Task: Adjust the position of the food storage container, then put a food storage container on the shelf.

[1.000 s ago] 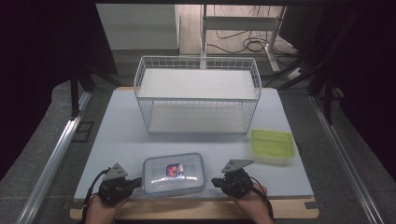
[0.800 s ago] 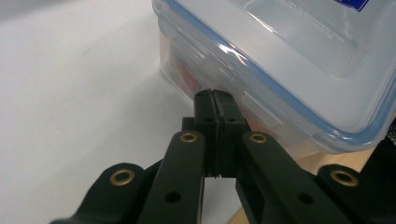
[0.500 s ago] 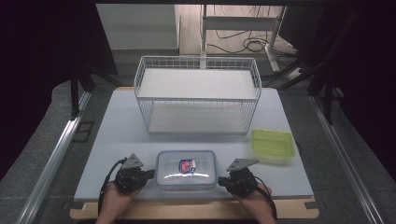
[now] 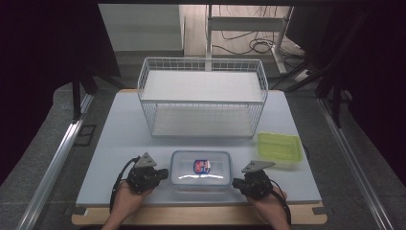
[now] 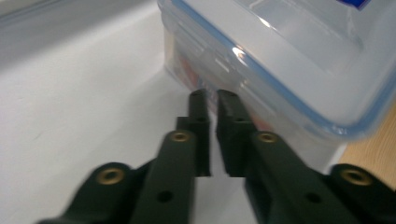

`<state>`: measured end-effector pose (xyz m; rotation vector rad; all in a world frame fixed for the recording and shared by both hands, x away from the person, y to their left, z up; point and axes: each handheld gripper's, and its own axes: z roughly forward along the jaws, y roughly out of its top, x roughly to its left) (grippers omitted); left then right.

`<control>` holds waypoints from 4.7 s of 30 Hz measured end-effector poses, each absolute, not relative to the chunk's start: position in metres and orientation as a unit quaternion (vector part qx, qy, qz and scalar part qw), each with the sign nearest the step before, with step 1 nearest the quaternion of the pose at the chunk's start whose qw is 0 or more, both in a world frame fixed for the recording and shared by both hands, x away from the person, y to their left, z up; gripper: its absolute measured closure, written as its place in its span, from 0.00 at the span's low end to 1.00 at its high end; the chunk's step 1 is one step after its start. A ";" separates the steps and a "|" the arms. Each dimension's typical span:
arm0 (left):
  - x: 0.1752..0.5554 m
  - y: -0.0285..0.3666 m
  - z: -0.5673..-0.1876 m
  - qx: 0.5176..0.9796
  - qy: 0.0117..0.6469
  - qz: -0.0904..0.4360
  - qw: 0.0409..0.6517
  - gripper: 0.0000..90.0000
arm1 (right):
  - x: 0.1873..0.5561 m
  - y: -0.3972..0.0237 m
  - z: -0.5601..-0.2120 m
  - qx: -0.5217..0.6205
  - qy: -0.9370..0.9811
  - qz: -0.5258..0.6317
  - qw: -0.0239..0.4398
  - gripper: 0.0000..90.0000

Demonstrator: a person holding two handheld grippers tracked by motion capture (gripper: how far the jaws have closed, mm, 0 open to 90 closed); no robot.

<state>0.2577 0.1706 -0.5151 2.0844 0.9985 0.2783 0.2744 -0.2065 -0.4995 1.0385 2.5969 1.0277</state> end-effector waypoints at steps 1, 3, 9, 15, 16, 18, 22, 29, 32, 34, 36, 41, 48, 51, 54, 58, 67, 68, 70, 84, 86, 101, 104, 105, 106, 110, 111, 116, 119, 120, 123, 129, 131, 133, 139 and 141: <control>0.258 0.171 -0.515 0.822 0.394 0.110 0.396 0.82 | 0.274 -0.206 -0.500 0.347 0.869 0.344 0.081 0.92; 0.250 0.178 -0.515 0.821 0.395 0.116 0.396 0.73 | 0.274 -0.209 -0.499 0.346 0.870 0.340 0.086 0.87; 0.233 0.201 -0.518 0.811 0.402 0.137 0.402 0.46 | 0.273 -0.226 -0.498 0.353 0.861 0.350 0.109 0.67; 0.231 0.207 -0.523 0.804 0.416 0.129 0.404 0.27 | 0.274 -0.234 -0.500 0.355 0.853 0.364 0.117 0.42; 0.231 0.208 -0.523 0.802 0.418 0.126 0.408 0.26 | 0.274 -0.236 -0.501 0.356 0.852 0.366 0.116 0.41; 0.231 0.209 -0.522 0.796 0.421 0.129 0.416 0.21 | 0.275 -0.238 -0.502 0.357 0.849 0.372 0.114 0.36; 0.231 0.207 -0.522 0.795 0.418 0.127 0.421 0.17 | 0.276 -0.237 -0.502 0.353 0.849 0.375 0.119 0.33; 0.233 0.207 -0.524 0.798 0.418 0.122 0.416 0.13 | 0.276 -0.236 -0.502 0.352 0.849 0.373 0.127 0.32; 0.233 0.208 -0.523 0.795 0.419 0.120 0.421 0.12 | 0.276 -0.237 -0.502 0.352 0.849 0.373 0.128 0.32; 0.234 0.207 -0.523 0.795 0.420 0.118 0.421 0.10 | 0.276 -0.236 -0.500 0.355 0.848 0.372 0.128 0.32; 0.234 0.207 -0.524 0.795 0.422 0.117 0.419 0.10 | 0.276 -0.236 -0.500 0.357 0.847 0.373 0.127 0.32; 0.235 0.206 -0.522 0.799 0.412 0.118 0.421 0.09 | 0.276 -0.237 -0.491 0.365 0.839 0.384 0.126 0.32; 0.243 0.200 -0.514 0.797 0.394 0.112 0.444 0.09 | 0.282 -0.233 -0.482 0.378 0.830 0.399 0.094 0.23; 0.250 0.194 -0.503 0.801 0.391 0.110 0.440 0.09 | 0.285 -0.228 -0.474 0.373 0.824 0.417 0.091 0.21; 0.255 0.192 -0.500 0.801 0.394 0.097 0.441 0.07 | 0.287 -0.226 -0.471 0.370 0.820 0.430 0.081 0.20; 0.264 0.183 -0.501 0.808 0.397 0.068 0.431 0.04 | 0.295 -0.217 -0.470 0.363 0.823 0.434 0.063 0.18; 0.290 0.166 -0.495 0.810 0.391 0.011 0.438 0.03 | 0.321 -0.202 -0.479 0.368 0.832 0.415 0.018 0.15; 0.294 0.163 -0.497 0.809 0.392 0.007 0.438 0.03 | 0.323 -0.200 -0.482 0.368 0.833 0.413 0.010 0.14; 0.298 0.160 -0.501 0.808 0.391 -0.007 0.440 0.03 | 0.325 -0.199 -0.484 0.369 0.833 0.411 0.004 0.14; 0.302 0.152 -0.520 0.799 0.389 -0.107 0.447 0.03 | 0.329 -0.194 -0.502 0.400 0.814 0.408 -0.111 0.09; 0.300 0.157 -0.521 0.792 0.393 -0.117 0.453 0.08 | 0.329 -0.195 -0.504 0.406 0.809 0.407 -0.124 0.09; 0.283 0.175 -0.517 0.761 0.411 -0.126 0.487 0.39 | 0.321 -0.215 -0.494 0.424 0.778 0.444 -0.132 0.43; 0.279 0.177 -0.516 0.747 0.422 -0.125 0.498 0.46 | 0.315 -0.215 -0.490 0.430 0.775 0.446 -0.123 0.47; 0.279 0.177 -0.515 0.745 0.424 -0.123 0.500 0.49 | 0.312 -0.219 -0.489 0.437 0.767 0.451 -0.126 0.52; 0.278 0.176 -0.514 0.744 0.428 -0.120 0.499 0.50 | 0.311 -0.219 -0.488 0.437 0.768 0.452 -0.125 0.52; 0.275 0.175 -0.511 0.739 0.435 -0.105 0.503 0.52 | 0.306 -0.218 -0.486 0.441 0.767 0.452 -0.112 0.53; 0.275 0.175 -0.509 0.738 0.437 -0.098 0.505 0.54 | 0.304 -0.217 -0.484 0.441 0.767 0.454 -0.104 0.55; 0.274 0.175 -0.508 0.734 0.440 -0.086 0.511 0.56 | 0.299 -0.214 -0.481 0.439 0.765 0.465 -0.072 0.55; 0.275 0.176 -0.507 0.732 0.441 -0.078 0.513 0.57 | 0.295 -0.211 -0.480 0.431 0.767 0.472 -0.050 0.55; 0.275 0.176 -0.507 0.732 0.441 -0.078 0.513 0.57 | 0.295 -0.211 -0.480 0.431 0.767 0.472 -0.050 0.55; 0.275 0.178 -0.505 0.727 0.435 -0.065 0.527 0.57 | 0.295 -0.210 -0.478 0.423 0.767 0.482 -0.036 0.55; 0.278 0.177 -0.509 0.733 0.433 -0.060 0.521 0.58 | 0.298 -0.209 -0.476 0.407 0.773 0.486 -0.018 0.55; 0.278 0.177 -0.509 0.731 0.432 -0.062 0.526 0.57 | 0.300 -0.211 -0.484 0.409 0.769 0.491 -0.028 0.54; 0.277 0.178 -0.510 0.733 0.429 -0.061 0.524 0.57 | 0.299 -0.211 -0.483 0.405 0.772 0.489 -0.025 0.54; 0.276 0.178 -0.510 0.732 0.428 -0.062 0.526 0.58 | 0.297 -0.212 -0.487 0.405 0.768 0.495 -0.032 0.53; 0.276 0.178 -0.510 0.733 0.428 -0.062 0.525 0.58 | 0.298 -0.213 -0.488 0.407 0.765 0.497 -0.037 0.53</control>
